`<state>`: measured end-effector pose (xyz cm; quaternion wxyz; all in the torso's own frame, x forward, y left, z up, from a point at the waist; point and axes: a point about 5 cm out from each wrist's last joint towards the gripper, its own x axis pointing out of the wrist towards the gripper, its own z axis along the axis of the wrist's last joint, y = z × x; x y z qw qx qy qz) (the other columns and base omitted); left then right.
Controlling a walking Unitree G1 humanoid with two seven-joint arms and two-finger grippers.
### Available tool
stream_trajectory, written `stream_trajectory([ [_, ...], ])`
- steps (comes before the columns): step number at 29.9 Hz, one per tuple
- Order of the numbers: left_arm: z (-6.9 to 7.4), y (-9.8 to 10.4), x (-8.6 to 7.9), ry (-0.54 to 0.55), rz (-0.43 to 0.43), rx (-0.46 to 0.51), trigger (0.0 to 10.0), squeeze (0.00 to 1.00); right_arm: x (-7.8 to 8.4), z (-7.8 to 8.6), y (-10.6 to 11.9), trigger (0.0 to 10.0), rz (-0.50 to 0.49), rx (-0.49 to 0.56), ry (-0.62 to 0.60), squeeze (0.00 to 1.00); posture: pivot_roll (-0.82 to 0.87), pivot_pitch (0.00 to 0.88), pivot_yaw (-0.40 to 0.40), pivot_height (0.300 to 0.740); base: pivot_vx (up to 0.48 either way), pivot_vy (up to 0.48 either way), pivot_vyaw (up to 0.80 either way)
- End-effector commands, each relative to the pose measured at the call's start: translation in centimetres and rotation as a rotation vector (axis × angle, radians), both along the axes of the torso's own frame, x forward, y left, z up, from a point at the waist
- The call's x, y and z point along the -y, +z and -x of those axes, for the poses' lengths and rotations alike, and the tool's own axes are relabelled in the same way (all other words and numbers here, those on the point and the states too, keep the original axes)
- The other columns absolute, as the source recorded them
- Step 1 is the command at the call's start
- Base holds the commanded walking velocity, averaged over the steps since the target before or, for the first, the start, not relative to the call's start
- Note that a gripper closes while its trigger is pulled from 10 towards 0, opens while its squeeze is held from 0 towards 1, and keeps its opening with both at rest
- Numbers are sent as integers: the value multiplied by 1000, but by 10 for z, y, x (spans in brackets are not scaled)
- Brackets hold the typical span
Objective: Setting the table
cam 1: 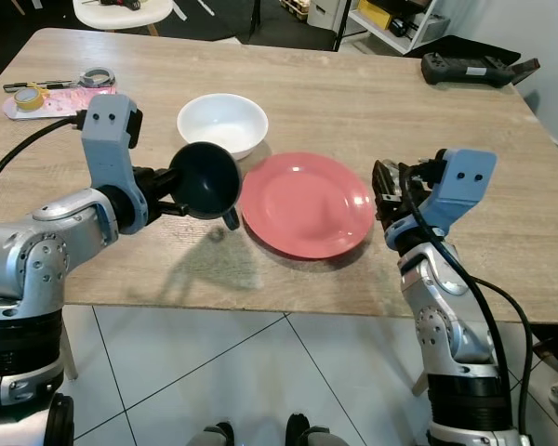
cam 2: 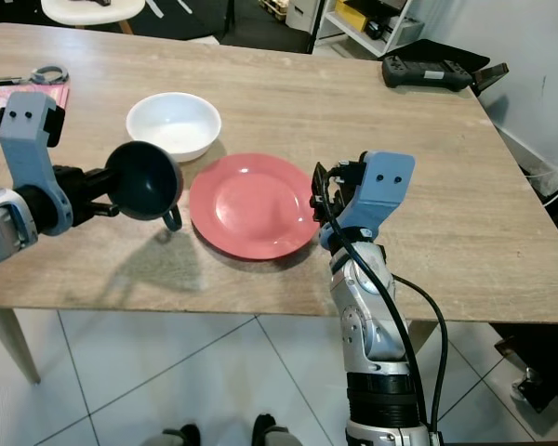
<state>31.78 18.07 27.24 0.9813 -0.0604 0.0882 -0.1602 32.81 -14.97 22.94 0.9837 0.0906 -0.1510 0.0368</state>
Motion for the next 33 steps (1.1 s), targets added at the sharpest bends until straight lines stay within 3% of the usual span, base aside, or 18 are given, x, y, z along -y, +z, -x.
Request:
stream_trajectory([
  [1, 6, -8, -7, 169, 1, -40, 10000, 0, 2, 2, -2, 10000, -2, -4, -12, 0, 106, 186, 6, 740, 0, 0, 0],
  [2, 6, -8, -7, 169, 1, -40, 10000, 0, 2, 2, -2, 10000, -2, -4, -12, 0, 106, 186, 6, 740, 0, 0, 0],
  [3, 9, -22, -13, 334, 49, -110, 10000, 0, 1, 1, -3, 10000, -5, -7, -7, 0, 110, 187, 2, 740, 0, 0, 0],
  [4, 9, -22, -13, 334, 49, -110, 10000, 0, 1, 1, -3, 10000, -5, -7, -7, 0, 110, 187, 2, 740, 0, 0, 0],
  [7, 11, -46, -24, 464, 136, -222, 10000, 0, 0, 1, -3, 10000, -6, -8, -2, 0, 109, 188, 0, 740, 0, 0, 0],
  [10, 9, -57, -27, 495, 192, -272, 10000, 0, 0, 1, -3, 10000, -5, -8, 0, 0, 109, 190, -5, 740, 0, 0, 0],
  [11, 8, -59, -27, 493, 205, -278, 10000, 106, 0, 0, -2, 10000, -5, -8, 1, 0, 107, 191, -8, 740, 0, 0, 0],
  [12, 7, -60, -27, 494, 211, -281, 10000, 106, 0, 0, -2, 10000, -4, -8, 2, 0, 107, 191, -8, 740, 0, 0, 0],
  [13, 5, -59, -26, 491, 221, -272, 10000, 1000, 0, 0, -2, 10000, -4, -8, 2, 0, 107, 191, -8, 740, 0, 0, 0],
  [18, 4, -50, -21, 476, 225, -231, 10000, 1000, 0, 1, -2, 10000, -3, -7, 2, 0, 99, 190, -5, 740, 0, 0, 0],
  [23, 1, -27, -19, 470, 162, -94, 10000, 1000, 0, 1, -2, 10000, -5, -7, -1, 0, 98, 189, -3, 740, 0, 0, 0],
  [27, 0, -11, -25, 497, 55, 24, 10000, 1000, 0, 1, -2, 10000, -6, -7, -3, 0, 98, 189, -3, 740, 0, 0, 0],
  [28, -1, -10, -25, 492, 36, 40, 10000, 0, 0, 1, -2, 10000, -6, -7, -3, 0, 99, 189, -1, 740, 0, 0, 0],
  [30, -1, -11, -24, 476, 38, 39, 10000, 0, 0, 1, -2, 10000, -7, -7, -3, 0, 99, 189, -1, 740, 0, 0, 0],
  [31, -1, -14, -24, 470, 70, 19, 10000, 922, 0, 1, -2, 10000, -7, -7, -2, 0, 99, 189, -1, 740, 0, 0, 0],
  [32, -1, -14, -24, 470, 70, 19, 10000, 922, 0, 1, -2, 10000, -7, -7, -2, 0, 99, 189, -1, 740, 0, 0, 0],
  [33, -1, -18, -23, 463, 91, 5, 10000, 1000, 0, 1, -2, 10000, -6, -7, -2, 0, 99, 188, -3, 740, 0, 0, 0],
])
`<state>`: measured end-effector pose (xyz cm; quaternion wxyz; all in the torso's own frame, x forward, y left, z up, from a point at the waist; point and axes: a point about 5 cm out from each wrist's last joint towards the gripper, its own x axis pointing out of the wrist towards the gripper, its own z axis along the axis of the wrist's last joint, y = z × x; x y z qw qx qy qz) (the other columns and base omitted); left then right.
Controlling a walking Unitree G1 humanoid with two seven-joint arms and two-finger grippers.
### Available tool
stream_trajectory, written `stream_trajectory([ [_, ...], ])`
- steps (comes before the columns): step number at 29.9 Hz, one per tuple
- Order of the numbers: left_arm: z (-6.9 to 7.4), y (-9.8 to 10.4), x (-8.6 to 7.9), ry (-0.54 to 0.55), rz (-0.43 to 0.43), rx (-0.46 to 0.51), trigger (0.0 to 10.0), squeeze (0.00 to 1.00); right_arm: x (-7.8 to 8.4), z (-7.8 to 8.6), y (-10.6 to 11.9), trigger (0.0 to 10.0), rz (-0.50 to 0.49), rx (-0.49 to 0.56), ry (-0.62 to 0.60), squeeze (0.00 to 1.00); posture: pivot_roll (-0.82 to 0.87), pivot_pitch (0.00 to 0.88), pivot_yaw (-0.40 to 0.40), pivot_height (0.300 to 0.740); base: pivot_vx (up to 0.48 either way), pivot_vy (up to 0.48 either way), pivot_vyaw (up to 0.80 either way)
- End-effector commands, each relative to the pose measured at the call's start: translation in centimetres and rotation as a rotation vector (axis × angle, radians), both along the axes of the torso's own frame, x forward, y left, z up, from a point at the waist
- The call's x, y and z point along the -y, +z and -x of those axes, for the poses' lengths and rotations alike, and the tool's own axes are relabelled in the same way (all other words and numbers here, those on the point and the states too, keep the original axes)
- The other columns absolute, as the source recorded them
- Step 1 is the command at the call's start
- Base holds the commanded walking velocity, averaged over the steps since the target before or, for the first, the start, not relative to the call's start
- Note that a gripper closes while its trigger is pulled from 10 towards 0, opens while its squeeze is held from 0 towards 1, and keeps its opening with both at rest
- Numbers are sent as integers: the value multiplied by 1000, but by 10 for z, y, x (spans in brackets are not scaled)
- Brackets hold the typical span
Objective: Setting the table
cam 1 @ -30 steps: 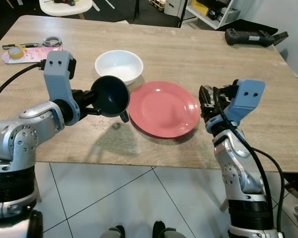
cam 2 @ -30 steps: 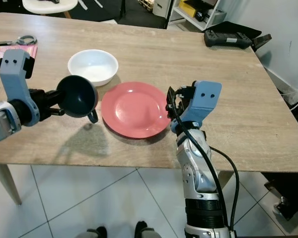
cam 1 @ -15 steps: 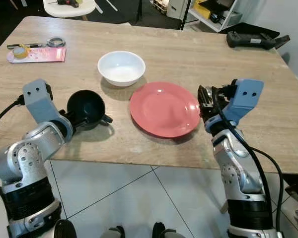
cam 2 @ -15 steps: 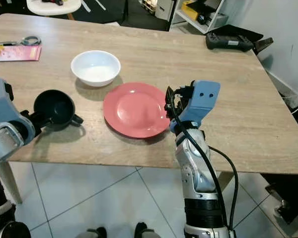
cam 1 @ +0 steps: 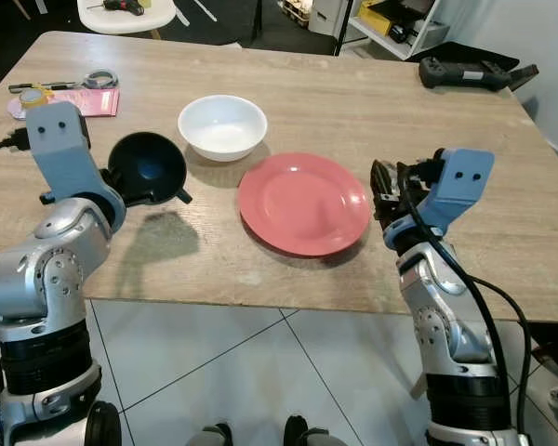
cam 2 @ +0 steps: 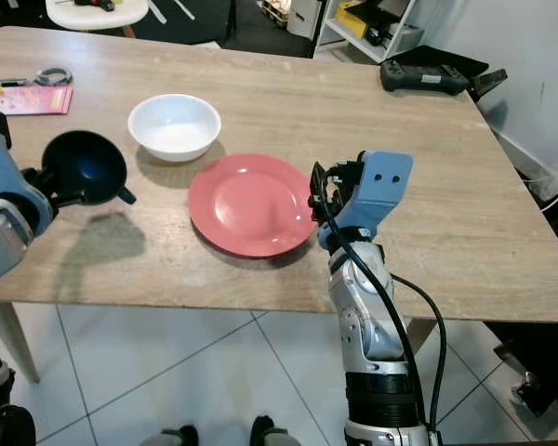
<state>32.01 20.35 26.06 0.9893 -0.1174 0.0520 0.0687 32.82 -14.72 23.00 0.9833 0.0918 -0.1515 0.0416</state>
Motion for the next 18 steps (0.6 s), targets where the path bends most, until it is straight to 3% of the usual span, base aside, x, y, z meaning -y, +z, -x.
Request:
stream_trajectory([
  [1, 1, -7, 0, -11, 6, -18, 10000, 1000, 2, 1, -3, 10000, -5, -9, -11, 0, 99, 188, -3, 740, 0, 0, 0],
  [4, 0, -10, 0, -23, -26, -17, 10000, 1000, 2, 1, -3, 10000, -5, -8, -10, 0, 100, 187, -4, 740, 0, 0, 0],
  [7, 2, -7, 5, -79, -329, 64, 10000, 1000, 2, 1, -3, 10000, -4, -6, -10, 0, 98, 182, -4, 740, 0, 0, 0],
  [8, 3, -9, 11, -133, -387, 97, 10000, 404, 2, 1, -2, 10000, -4, -3, -9, 0, 95, 180, -3, 740, 0, 0, 0],
  [9, 3, -9, 11, -133, -387, 97, 10000, 404, 2, 1, -2, 10000, -4, -3, -9, 0, 95, 180, -3, 740, 0, 0, 0],
  [10, 5, -10, 14, -169, -406, 116, 10000, 0, 2, 1, -2, 10000, -4, -2, -9, 0, 95, 180, -3, 740, 0, 0, 0],
  [14, 10, 6, 17, -244, -316, 309, 10000, 0, 2, 1, 0, 10000, -6, 9, -4, 0, 93, 174, -4, 740, 0, 0, 0],
  [18, -2, 13, 20, -221, -368, 369, 10000, 0, 1, 0, 1, 10000, -8, 14, 4, 0, 94, 171, -12, 740, 0, 0, 0],
])
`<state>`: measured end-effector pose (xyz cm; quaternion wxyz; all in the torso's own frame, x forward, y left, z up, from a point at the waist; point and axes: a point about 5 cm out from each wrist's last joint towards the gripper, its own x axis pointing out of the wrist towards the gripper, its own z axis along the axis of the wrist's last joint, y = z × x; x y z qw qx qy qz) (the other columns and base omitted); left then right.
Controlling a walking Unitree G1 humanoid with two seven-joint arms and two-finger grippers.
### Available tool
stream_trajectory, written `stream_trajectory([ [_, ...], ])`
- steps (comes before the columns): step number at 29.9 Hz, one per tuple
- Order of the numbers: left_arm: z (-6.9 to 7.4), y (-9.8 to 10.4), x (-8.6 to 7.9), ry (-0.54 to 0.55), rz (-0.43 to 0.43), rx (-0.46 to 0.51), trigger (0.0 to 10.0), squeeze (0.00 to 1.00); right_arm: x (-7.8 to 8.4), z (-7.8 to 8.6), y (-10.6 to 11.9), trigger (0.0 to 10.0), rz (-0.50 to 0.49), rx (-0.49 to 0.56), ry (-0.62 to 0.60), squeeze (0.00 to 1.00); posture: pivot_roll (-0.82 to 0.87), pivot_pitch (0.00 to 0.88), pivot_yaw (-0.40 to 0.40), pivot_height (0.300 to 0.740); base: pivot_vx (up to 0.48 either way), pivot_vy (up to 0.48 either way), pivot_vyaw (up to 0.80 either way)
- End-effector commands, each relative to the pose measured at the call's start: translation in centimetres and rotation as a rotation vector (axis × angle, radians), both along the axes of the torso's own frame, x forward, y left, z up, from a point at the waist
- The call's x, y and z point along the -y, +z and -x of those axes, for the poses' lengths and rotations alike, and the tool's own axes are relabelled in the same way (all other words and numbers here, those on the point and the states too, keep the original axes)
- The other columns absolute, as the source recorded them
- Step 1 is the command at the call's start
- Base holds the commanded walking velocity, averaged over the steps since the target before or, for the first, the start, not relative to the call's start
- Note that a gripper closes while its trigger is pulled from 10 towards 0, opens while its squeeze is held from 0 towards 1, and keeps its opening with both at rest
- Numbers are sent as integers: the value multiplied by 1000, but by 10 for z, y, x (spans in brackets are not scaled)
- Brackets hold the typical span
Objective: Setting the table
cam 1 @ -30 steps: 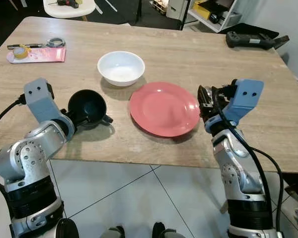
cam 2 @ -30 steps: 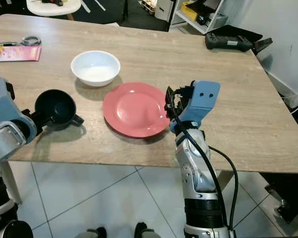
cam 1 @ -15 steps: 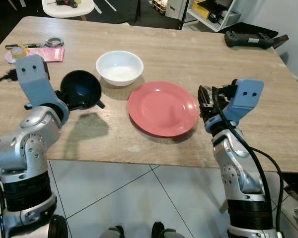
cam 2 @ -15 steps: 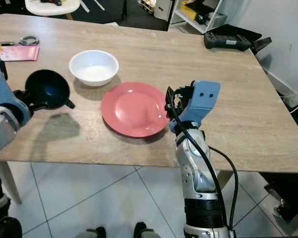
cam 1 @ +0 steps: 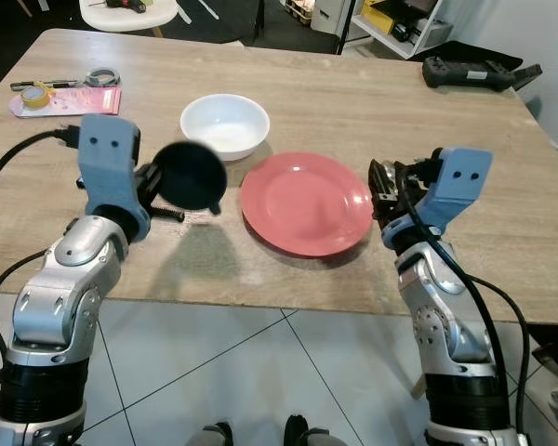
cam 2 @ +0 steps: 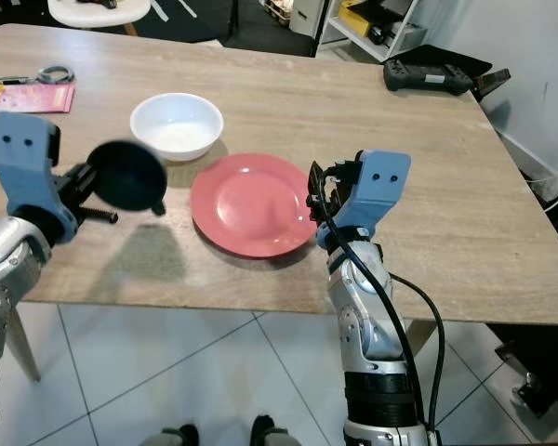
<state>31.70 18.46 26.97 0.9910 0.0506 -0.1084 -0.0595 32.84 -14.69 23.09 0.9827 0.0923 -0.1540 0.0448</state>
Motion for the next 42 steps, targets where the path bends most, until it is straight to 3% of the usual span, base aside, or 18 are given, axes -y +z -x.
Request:
stream_trajectory([
  [1, -11, 6, 3, 22, -31, 66, 10000, 0, 0, 0, 1, 10000, -8, 10, 2, 0, 91, 170, -14, 740, 0, 0, 0],
  [6, -31, 25, 23, -20, -100, 187, 10000, 0, -3, -1, 4, 10000, -9, 26, 14, 0, 79, 165, -10, 740, 0, 0, 0],
  [10, -41, 39, 47, -74, -99, 257, 10000, 0, -3, 0, 5, 10000, -8, 38, 7, 0, 57, 157, 5, 740, 0, 0, 0],
  [11, -42, 39, 60, -107, -111, 272, 10000, 0, -4, 1, 6, 10000, -9, 45, 3, 0, 50, 153, 15, 740, 0, 0, 0],
  [13, -42, 39, 64, -117, -116, 274, 10000, 0, -4, 1, 6, 10000, -9, 46, 1, 0, 50, 153, 15, 740, 0, 0, 0],
  [17, -33, 14, 85, -194, -97, 230, 10000, 0, -2, 3, 8, 10000, -13, 61, -15, 0, 29, 150, 34, 740, 0, 0, 0],
  [21, -22, -2, 78, -178, -51, 207, 10000, 0, 1, 5, 6, 10000, -9, 60, -28, 0, 35, 155, 31, 740, 0, 0, 0],
  [27, -14, -2, 70, -183, -29, 204, 10000, 0, 1, 4, 4, 10000, -8, 55, -23, 0, 51, 161, 23, 740, 0, 0, 0],
  [42, -17, 3, 61, -208, -11, 155, 10000, 0, -3, 8, -6, 10000, -42, 44, -51, 0, 94, 135, 130, 740, 0, 0, 0],
])
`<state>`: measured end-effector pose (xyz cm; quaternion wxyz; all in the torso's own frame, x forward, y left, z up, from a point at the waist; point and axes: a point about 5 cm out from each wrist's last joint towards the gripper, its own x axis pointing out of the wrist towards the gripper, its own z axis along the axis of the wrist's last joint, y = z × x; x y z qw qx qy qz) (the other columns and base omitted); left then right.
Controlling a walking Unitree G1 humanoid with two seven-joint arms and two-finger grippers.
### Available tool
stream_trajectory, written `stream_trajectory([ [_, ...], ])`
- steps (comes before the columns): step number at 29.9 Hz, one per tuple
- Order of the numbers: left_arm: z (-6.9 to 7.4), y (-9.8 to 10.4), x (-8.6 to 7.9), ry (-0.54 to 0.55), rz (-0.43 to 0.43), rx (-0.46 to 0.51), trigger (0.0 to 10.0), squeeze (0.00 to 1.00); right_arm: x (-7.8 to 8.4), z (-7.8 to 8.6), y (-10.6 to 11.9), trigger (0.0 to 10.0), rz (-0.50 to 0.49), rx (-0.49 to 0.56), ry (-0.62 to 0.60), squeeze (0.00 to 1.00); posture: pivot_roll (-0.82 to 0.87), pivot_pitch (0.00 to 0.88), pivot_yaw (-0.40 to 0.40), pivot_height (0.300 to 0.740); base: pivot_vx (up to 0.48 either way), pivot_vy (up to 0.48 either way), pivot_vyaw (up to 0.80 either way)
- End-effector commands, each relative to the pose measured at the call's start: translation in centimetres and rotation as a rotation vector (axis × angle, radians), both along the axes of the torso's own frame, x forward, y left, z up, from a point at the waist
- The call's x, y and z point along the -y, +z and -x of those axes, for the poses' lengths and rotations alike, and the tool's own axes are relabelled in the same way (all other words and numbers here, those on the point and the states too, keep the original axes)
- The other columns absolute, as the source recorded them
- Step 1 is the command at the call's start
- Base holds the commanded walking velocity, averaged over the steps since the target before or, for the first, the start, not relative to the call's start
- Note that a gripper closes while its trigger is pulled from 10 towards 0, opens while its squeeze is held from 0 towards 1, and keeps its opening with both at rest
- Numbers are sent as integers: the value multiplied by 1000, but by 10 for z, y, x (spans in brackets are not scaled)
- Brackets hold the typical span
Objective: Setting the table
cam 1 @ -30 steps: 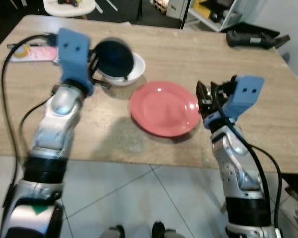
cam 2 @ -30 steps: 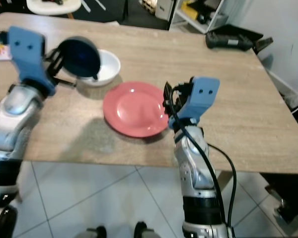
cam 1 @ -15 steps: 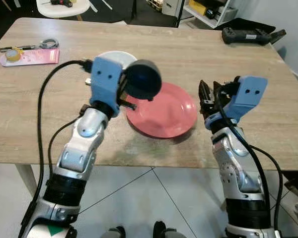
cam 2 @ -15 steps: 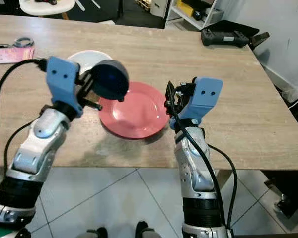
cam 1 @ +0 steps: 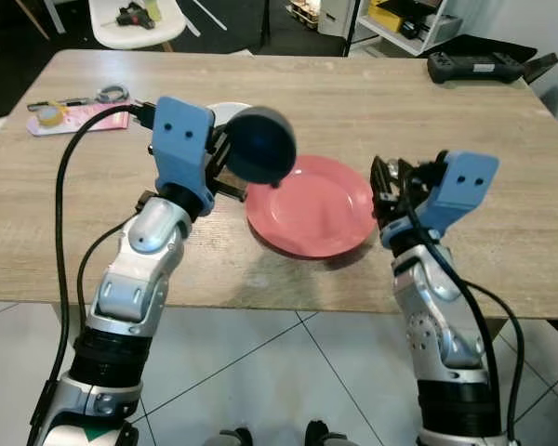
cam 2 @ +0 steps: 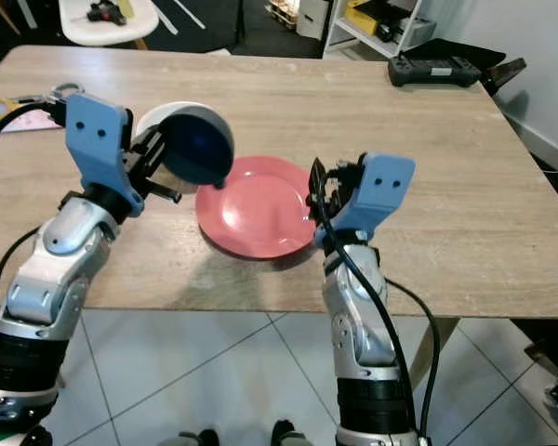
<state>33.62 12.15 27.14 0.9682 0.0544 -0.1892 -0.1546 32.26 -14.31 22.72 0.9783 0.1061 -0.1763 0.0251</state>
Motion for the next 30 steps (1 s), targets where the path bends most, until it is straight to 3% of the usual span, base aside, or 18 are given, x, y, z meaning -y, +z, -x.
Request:
stream_trajectory([
  [1, 3, 1, -5, -3, 17, -11, 10000, 0, 0, 3, -4, 10000, -14, -2, -13, 0, 101, 135, 137, 740, 0, 0, 0],
  [7, 15, -9, -31, 95, 87, -118, 10000, 0, -4, 6, -10, 10000, -36, -11, -2, 0, 115, 140, 144, 740, 0, 0, 0],
  [11, 21, -4, -45, 149, 130, -140, 10000, 0, -4, 6, -10, 10000, -36, -12, 2, 0, 123, 146, 132, 740, 0, 0, 0],
  [12, 25, -2, -56, 194, 198, -166, 10000, 0, -5, 5, -10, 10000, -33, -13, 7, 0, 129, 147, 130, 740, 0, 0, 0],
  [14, 25, -2, -56, 194, 198, -166, 10000, 0, -5, 5, -10, 10000, -33, -13, 7, 0, 129, 147, 130, 740, 0, 0, 0],
  [15, 29, -2, -67, 241, 247, -195, 10000, 0, -5, 5, -10, 10000, -31, -13, 10, 0, 133, 148, 127, 740, 0, 0, 0],
  [18, 40, -27, -100, 408, 429, -323, 10000, 0, -4, 3, -10, 10000, -26, -17, 18, 0, 145, 158, 104, 740, 0, 0, 0],
  [19, 40, -39, -108, 435, 494, -374, 10000, 0, -5, 3, -10, 10000, -24, -19, 22, 0, 146, 165, 95, 740, 0, 0, 0],
  [20, 40, -39, -108, 435, 494, -374, 10000, 0, -5, 3, -10, 10000, -24, -19, 22, 0, 146, 165, 95, 740, 0, 0, 0],
  [22, 39, -54, -116, 469, 576, -441, 10000, 0, -6, 2, -10, 10000, -20, -23, 32, 0, 144, 170, 87, 740, 0, 0, 0],
  [26, 33, -64, -120, 480, 661, -511, 10000, 0, -8, 1, -10, 10000, -12, -26, 45, 0, 130, 179, 73, 740, 0, 0, 0],
  [29, 27, -64, -121, 477, 665, -525, 10000, 0, -8, 0, -9, 10000, -8, -25, 48, 0, 123, 181, 69, 740, 0, 0, 0],
  [30, 19, -57, -119, 468, 641, -505, 10000, 0, -6, 1, -8, 10000, -3, -25, 47, 0, 118, 181, 67, 740, 0, 0, 0],
])
